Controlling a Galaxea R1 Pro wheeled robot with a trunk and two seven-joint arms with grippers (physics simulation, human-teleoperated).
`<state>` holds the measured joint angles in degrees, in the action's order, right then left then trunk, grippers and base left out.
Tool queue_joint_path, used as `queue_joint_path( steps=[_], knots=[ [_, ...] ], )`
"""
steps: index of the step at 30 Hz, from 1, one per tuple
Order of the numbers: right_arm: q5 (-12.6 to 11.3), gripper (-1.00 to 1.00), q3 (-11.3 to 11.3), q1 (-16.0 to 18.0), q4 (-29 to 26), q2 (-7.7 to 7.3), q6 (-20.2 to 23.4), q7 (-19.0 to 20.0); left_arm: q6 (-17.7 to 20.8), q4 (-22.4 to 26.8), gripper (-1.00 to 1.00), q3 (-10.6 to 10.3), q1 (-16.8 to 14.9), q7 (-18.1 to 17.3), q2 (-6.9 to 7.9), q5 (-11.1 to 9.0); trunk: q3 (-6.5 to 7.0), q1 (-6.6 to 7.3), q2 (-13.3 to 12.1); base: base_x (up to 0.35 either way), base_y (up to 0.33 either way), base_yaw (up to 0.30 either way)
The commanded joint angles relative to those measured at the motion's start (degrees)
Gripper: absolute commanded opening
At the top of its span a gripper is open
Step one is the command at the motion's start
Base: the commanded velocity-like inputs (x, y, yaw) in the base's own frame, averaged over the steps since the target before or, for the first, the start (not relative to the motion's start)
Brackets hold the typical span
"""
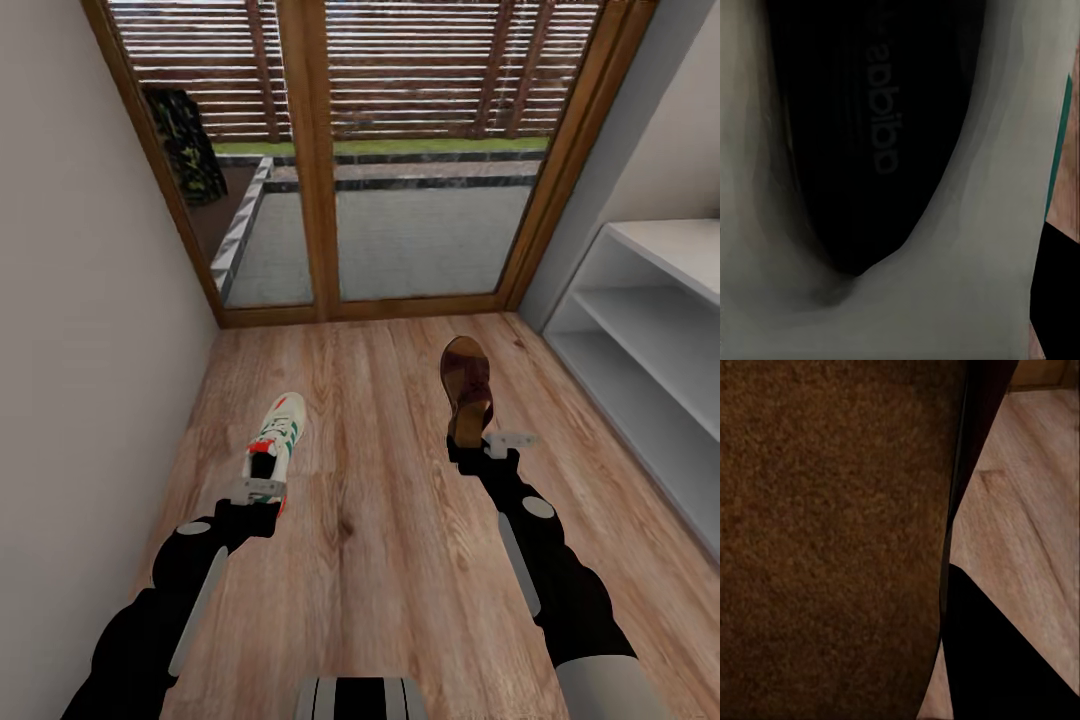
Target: Pick up the two gym shoes and the two sandals from the corridor floor and place them onto the hallstand (shoe rack) in the corridor, making sure they are on the rack and not on the floor. Arrange them so the two gym shoes are next to each other and the two sandals are next to each other.
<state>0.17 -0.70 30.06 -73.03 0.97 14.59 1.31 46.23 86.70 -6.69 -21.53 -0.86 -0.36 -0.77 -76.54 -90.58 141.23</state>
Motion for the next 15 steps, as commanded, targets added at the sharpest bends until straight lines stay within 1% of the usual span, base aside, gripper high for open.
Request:
queue_joint_path(
  steps=[1,15],
  knots=[
    [-0.2,-1.00,0.0,0.0,0.0,0.00,0.0,-0.1,0.0,0.0,-1.00,0.0,0.0,0.0,0.00,0.0,0.04,0.00,0.0,0.000,0.000,-0.266],
    [-0.2,-1.00,0.0,0.0,0.0,0.00,0.0,-0.1,0.0,0.0,-1.00,0.0,0.1,0.0,0.01,0.0,0.35,0.00,0.0,0.000,0.000,-0.280]
  ],
)
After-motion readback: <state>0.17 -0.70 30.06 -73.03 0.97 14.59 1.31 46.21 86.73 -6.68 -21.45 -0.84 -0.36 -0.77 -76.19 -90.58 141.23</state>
